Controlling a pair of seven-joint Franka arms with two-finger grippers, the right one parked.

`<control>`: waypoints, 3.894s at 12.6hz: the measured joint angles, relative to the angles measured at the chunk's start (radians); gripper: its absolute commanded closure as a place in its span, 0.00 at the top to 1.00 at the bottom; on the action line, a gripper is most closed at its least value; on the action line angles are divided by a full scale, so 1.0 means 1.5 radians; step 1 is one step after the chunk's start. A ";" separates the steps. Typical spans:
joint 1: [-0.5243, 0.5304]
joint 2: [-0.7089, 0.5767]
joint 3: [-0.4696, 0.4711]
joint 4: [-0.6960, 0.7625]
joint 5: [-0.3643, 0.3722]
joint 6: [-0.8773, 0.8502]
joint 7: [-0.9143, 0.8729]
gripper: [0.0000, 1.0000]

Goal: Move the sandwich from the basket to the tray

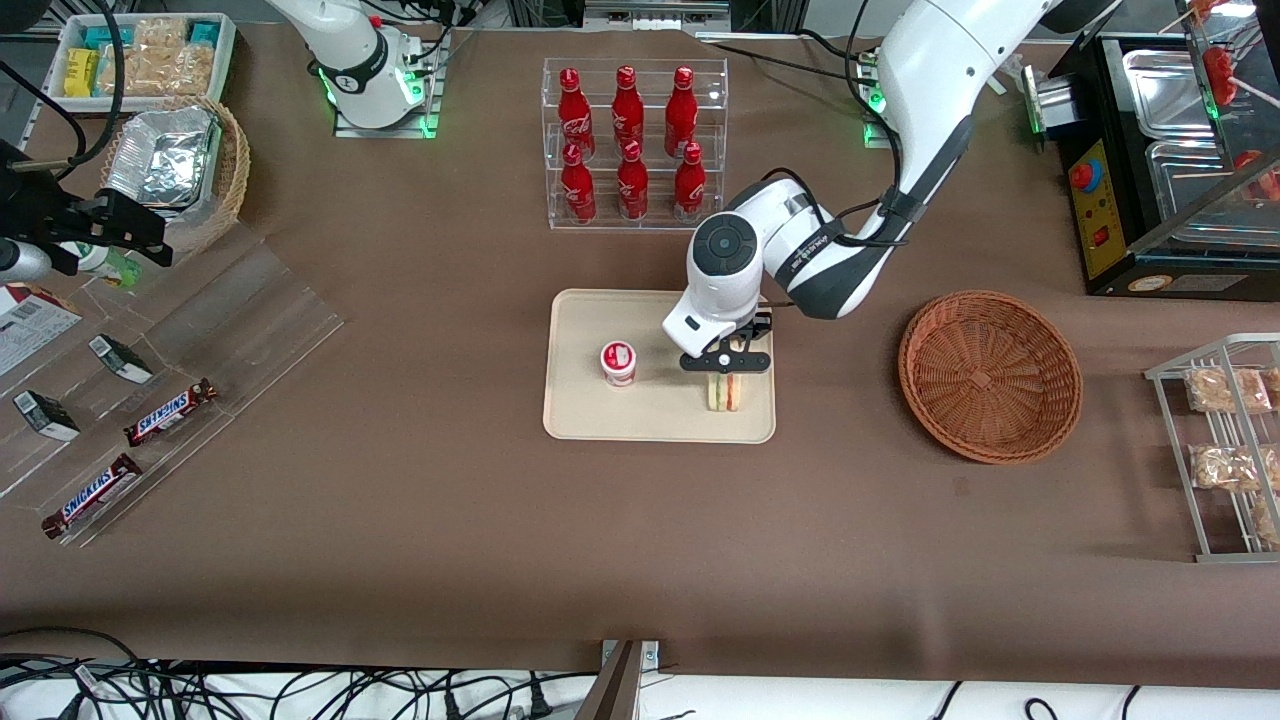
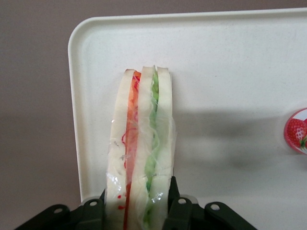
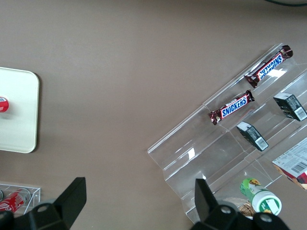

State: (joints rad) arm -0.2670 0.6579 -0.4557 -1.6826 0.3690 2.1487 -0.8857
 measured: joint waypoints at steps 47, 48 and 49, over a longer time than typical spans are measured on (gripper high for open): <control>0.166 -0.095 0.233 0.255 -0.218 -0.237 0.514 1.00; 0.162 -0.095 0.233 0.258 -0.218 -0.237 0.514 1.00; 0.160 -0.095 0.234 0.262 -0.218 -0.237 0.514 1.00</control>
State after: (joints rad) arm -0.0272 0.5151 -0.1052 -1.2892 0.0415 1.7933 -0.1140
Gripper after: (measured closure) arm 0.000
